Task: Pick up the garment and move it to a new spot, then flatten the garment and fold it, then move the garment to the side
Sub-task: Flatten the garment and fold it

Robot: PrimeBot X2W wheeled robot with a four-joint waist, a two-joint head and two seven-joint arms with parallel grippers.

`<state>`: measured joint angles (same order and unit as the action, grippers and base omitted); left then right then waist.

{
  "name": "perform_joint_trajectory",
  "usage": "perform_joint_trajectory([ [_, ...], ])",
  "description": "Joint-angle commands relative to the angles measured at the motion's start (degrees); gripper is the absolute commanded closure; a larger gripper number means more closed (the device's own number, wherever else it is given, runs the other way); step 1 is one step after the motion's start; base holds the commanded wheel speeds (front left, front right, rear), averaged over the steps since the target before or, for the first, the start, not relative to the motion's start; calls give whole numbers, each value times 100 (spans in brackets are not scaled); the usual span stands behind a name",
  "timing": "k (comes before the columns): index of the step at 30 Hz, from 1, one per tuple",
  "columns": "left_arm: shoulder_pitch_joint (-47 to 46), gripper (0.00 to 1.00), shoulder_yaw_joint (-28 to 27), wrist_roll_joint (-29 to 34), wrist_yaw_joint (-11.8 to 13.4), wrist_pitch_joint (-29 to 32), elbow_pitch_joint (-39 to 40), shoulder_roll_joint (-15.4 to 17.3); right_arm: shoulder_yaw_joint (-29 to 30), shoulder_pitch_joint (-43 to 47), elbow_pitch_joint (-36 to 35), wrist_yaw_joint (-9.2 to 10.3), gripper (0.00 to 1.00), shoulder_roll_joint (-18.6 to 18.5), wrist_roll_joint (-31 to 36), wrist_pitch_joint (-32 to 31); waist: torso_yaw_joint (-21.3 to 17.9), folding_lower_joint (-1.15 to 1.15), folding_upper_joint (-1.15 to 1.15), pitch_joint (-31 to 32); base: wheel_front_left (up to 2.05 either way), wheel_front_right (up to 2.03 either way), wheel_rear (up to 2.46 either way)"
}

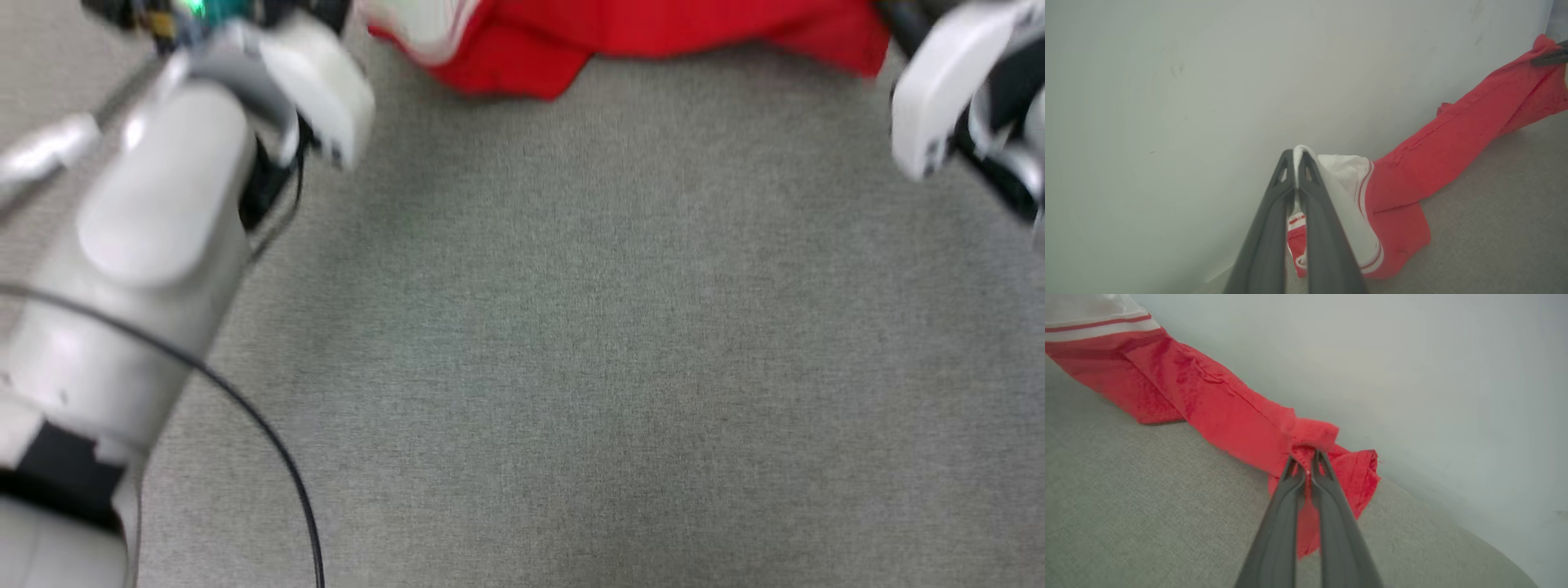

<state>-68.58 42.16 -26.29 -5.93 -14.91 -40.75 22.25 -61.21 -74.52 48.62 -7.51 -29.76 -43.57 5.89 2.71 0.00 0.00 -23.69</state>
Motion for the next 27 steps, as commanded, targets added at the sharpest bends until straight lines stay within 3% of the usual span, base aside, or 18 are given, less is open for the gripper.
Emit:
perform_joint_trajectory([
  [1, 439, 100, -21, -32, 87, -38, 217, 72, -117, 308, -111, 4, 100, -118, -133, 66, 44, 0, 0, 278, 0, 0, 0],
  [6, 1391, 100, -23, -116, 263, -33, 796, 243, -399, 929, -435, 4, 100, -421, -403, 228, 76, 0, 0, 628, 0, 0, 0],
  [13, 3092, 100, 142, -307, 678, 178, 1966, 759, -723, 2011, -975, 4, 100, -874, -788, 385, 48, 0, 0, 1238, 0, 0, 0],
  [20, 4870, 100, 229, -754, 1240, 571, 3101, 1353, -898, 2997, -1369, 4, 100, -1255, -886, 443, -9, 0, 0, 1713, 0, 0, 0],
  [27, 6260, 100, 330, -1201, 1786, 891, 3975, 1697, -776, 3996, -1717, 4, 100, -1583, -979, 523, 66, 0, 0, 2087, 0, 0, 0],
])
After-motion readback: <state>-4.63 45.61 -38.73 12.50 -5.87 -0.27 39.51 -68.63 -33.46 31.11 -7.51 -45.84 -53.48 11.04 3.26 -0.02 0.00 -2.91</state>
